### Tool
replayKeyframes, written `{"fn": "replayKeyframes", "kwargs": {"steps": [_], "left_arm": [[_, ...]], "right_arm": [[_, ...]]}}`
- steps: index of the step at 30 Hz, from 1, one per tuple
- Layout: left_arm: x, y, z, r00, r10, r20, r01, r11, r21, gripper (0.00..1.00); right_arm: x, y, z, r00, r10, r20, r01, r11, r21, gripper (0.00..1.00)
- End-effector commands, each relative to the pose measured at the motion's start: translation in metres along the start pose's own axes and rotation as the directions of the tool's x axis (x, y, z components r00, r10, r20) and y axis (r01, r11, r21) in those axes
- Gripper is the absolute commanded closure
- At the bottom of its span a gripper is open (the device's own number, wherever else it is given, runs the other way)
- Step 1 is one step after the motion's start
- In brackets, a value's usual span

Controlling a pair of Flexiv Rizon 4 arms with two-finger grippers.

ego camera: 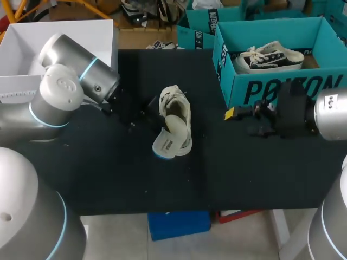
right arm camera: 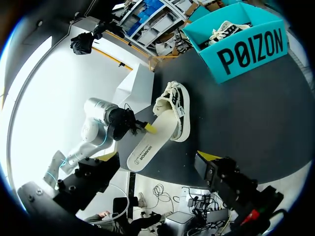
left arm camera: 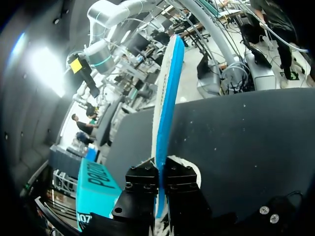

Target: Take the shoe out of the shoebox, open the shoe tongue, remove and reinsert the insole, then place the shoe into the shoebox

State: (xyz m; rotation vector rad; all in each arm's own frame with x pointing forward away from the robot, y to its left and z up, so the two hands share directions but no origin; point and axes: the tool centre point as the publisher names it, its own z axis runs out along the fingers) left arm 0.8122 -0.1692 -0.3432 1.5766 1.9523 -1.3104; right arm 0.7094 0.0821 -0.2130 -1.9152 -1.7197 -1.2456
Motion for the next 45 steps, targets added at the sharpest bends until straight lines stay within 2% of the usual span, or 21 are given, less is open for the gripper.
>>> {"fn": "replayKeyframes", "kwargs": {"steps": [1,21,40,42,45], "left_arm": [[-0.001,0.008,0.003,1.000,-0.003,-0.009,0.003,1.000,0.003,1.00],[-0.003,0.049,0.008,0.999,-0.014,-0.042,0.011,0.998,-0.058,1.00],[-0.012,0.062,0.010,0.999,-0.009,-0.048,0.004,0.995,-0.102,1.00],[-0.013,0.060,0.008,0.999,-0.007,-0.045,0.002,0.995,-0.104,0.75],[-0.015,0.055,0.005,0.999,0.001,-0.036,-0.004,0.995,-0.102,0.74]], "right_arm": [[0.000,0.000,0.000,1.000,0.001,0.001,-0.001,1.000,0.000,0.00],[0.000,0.000,0.000,1.000,0.001,0.001,-0.001,1.000,0.000,0.00],[0.000,0.000,0.000,1.000,0.001,0.001,-0.001,1.000,0.000,0.00],[0.000,0.000,0.000,1.000,0.001,0.001,-0.001,1.000,0.000,0.00],[0.000,0.000,0.000,1.000,0.001,0.001,-0.001,1.000,0.000,0.00]]}}
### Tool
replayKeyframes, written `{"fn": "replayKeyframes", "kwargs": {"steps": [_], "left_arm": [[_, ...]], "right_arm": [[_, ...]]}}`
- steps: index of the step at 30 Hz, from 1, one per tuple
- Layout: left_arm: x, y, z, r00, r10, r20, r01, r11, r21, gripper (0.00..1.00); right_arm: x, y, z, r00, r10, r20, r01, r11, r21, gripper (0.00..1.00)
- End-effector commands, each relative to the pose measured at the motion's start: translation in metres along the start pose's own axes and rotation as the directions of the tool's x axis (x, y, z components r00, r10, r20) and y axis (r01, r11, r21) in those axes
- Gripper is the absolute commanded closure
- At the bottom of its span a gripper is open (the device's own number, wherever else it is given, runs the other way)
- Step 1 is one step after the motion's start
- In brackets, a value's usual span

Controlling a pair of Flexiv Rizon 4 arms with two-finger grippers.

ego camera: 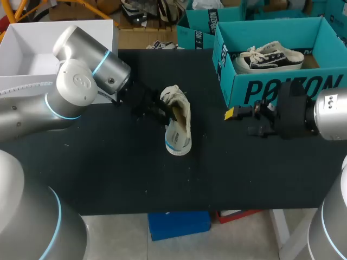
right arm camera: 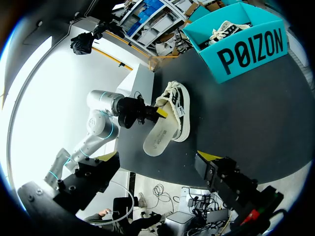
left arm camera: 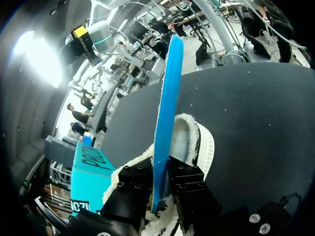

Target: Take the shoe out of the shoebox, open the shoe tongue, remove and reinsert the insole, then place the shoe into the shoebox

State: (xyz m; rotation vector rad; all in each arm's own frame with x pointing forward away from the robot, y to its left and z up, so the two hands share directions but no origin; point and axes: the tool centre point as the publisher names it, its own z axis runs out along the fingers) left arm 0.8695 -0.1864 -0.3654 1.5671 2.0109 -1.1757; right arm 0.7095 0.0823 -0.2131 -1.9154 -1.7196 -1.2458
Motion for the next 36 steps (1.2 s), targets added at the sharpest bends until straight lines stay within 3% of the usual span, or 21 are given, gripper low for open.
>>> {"fn": "replayKeyframes", "kwargs": {"steps": [1,9,21,27,29,36], "left_arm": [[-0.002,-0.008,-0.006,1.000,0.007,0.008,-0.007,1.000,-0.006,0.74],[-0.005,-0.025,-0.010,0.999,0.031,0.013,-0.031,0.999,0.018,0.78],[0.006,-0.039,-0.004,0.997,0.049,-0.055,-0.045,0.997,0.056,0.77],[0.007,-0.044,-0.004,0.994,0.066,-0.084,-0.060,0.996,0.070,0.89],[0.009,-0.046,-0.003,0.992,0.075,-0.102,-0.067,0.994,0.083,1.00],[0.009,-0.046,-0.003,0.995,0.077,-0.058,-0.071,0.992,0.100,1.00]], "right_arm": [[0.000,0.000,0.000,1.000,0.001,0.001,-0.001,1.000,0.000,0.00],[0.000,0.000,0.000,1.000,0.001,0.001,-0.001,1.000,0.000,0.00],[0.000,0.000,0.000,1.000,0.001,0.001,-0.001,1.000,0.000,0.00],[0.000,0.000,0.000,1.000,0.001,0.001,-0.001,1.000,0.000,0.00],[0.000,0.000,0.000,1.000,0.001,0.001,-0.001,1.000,0.000,0.00],[0.000,0.000,0.000,1.000,0.001,0.001,-0.001,1.000,0.000,0.00]]}}
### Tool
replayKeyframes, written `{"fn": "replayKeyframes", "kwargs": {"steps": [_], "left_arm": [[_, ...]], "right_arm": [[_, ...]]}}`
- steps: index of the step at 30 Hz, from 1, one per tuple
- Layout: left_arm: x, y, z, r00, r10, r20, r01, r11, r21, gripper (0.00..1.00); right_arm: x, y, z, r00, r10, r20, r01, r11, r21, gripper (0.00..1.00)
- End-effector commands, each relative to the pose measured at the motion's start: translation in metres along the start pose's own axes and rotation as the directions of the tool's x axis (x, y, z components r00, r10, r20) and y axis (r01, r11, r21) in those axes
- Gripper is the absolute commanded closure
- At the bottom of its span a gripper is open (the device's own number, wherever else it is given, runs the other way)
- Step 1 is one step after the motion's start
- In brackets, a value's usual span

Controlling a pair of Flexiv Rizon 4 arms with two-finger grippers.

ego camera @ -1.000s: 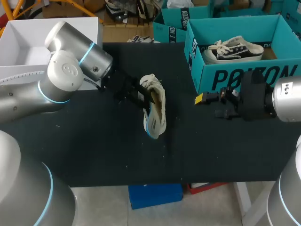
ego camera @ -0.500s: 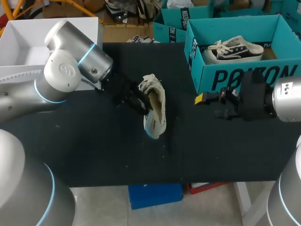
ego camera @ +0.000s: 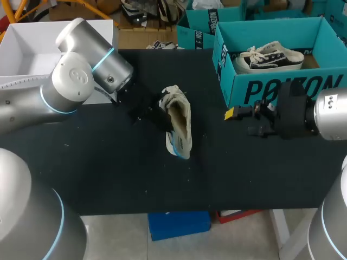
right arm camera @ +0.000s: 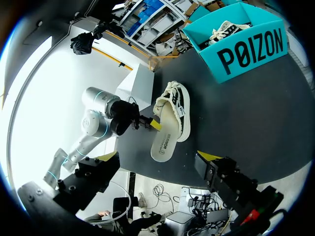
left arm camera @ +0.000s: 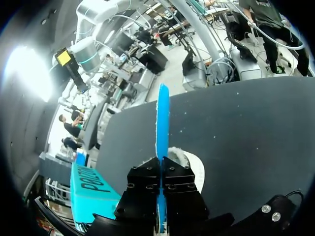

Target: Take the shoe out of the shoebox, open the shoe tongue, remove and reinsert the insole, then place the shoe into the shoebox

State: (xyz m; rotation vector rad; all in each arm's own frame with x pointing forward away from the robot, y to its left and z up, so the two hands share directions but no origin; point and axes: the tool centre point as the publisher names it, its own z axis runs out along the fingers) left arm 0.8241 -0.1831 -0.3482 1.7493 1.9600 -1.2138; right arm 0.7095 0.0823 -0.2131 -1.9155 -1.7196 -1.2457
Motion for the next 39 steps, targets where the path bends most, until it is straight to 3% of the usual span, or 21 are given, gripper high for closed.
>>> {"fn": "replayKeyframes", "kwargs": {"steps": [1,16,39], "left_arm": [[0.004,0.002,0.000,1.000,0.002,0.029,-0.002,1.000,0.001,1.00],[0.000,-0.004,-0.005,0.989,-0.016,0.144,0.012,0.999,0.032,1.00],[0.002,0.040,-0.005,0.985,-0.005,0.171,0.019,0.997,-0.081,1.00]], "right_arm": [[0.000,0.000,0.000,1.000,0.001,0.001,-0.001,1.000,0.000,0.00],[0.000,0.000,0.000,1.000,0.001,0.001,-0.001,1.000,0.000,0.00],[0.000,0.000,0.000,1.000,0.001,0.001,-0.001,1.000,0.000,0.00]]}}
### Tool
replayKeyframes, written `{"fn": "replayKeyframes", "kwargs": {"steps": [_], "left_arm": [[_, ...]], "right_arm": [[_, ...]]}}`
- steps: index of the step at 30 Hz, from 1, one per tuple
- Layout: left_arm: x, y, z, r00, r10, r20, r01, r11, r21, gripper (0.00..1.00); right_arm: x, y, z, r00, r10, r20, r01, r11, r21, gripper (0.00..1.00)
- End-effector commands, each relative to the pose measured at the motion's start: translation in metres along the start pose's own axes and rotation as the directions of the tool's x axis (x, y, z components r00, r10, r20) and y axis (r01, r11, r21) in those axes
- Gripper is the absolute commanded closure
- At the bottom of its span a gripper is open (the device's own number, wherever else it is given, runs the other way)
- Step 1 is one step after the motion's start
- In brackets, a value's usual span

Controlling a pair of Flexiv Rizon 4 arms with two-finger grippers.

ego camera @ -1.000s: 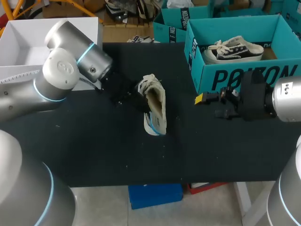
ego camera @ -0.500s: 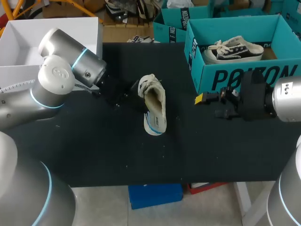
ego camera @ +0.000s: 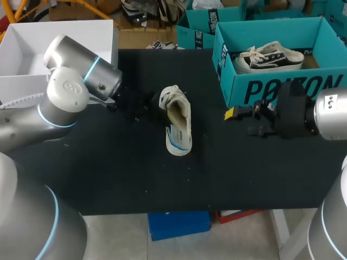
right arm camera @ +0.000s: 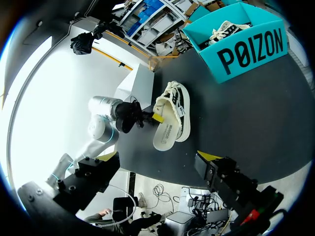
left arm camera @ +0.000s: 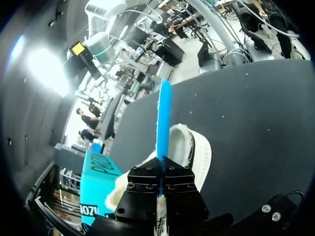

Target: Take the shoe out of the shoebox, open the shoe tongue, remove and reinsert the insole, then place the shoe into the shoebox

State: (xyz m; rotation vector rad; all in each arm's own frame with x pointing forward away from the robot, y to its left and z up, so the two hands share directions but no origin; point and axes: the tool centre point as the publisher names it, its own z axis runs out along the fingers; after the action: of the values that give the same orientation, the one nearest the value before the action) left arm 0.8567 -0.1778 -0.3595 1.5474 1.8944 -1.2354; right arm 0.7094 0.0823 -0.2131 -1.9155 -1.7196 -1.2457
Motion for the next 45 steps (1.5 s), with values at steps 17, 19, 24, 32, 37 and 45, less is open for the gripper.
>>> {"fn": "replayKeyframes", "kwargs": {"steps": [17,19,24,32,37,45], "left_arm": [[-0.004,0.013,0.001,1.000,0.000,-0.017,-0.001,0.999,-0.049,0.64],[-0.006,0.009,-0.001,1.000,0.006,-0.010,-0.006,0.999,-0.041,0.55],[-0.011,-0.005,-0.005,1.000,0.016,-0.005,-0.016,1.000,-0.017,0.58],[-0.005,-0.024,0.004,0.998,0.032,-0.056,-0.030,0.999,0.041,0.64],[0.000,-0.031,0.008,0.996,0.034,-0.079,-0.030,0.998,0.061,0.68],[0.003,-0.032,0.010,0.994,0.038,-0.098,-0.032,0.998,0.062,0.96]], "right_arm": [[0.000,0.000,0.000,1.000,0.001,0.001,-0.001,1.000,0.000,0.00],[0.000,0.000,0.000,1.000,0.001,0.001,-0.001,1.000,0.000,0.00],[0.000,0.000,0.000,1.000,0.001,0.001,-0.001,1.000,0.000,0.00],[0.000,0.000,0.000,1.000,0.001,0.001,-0.001,1.000,0.000,0.00],[0.000,0.000,0.000,1.000,0.001,0.001,-0.001,1.000,0.000,0.00],[0.000,0.000,0.000,1.000,0.001,0.001,-0.001,1.000,0.000,0.00]]}}
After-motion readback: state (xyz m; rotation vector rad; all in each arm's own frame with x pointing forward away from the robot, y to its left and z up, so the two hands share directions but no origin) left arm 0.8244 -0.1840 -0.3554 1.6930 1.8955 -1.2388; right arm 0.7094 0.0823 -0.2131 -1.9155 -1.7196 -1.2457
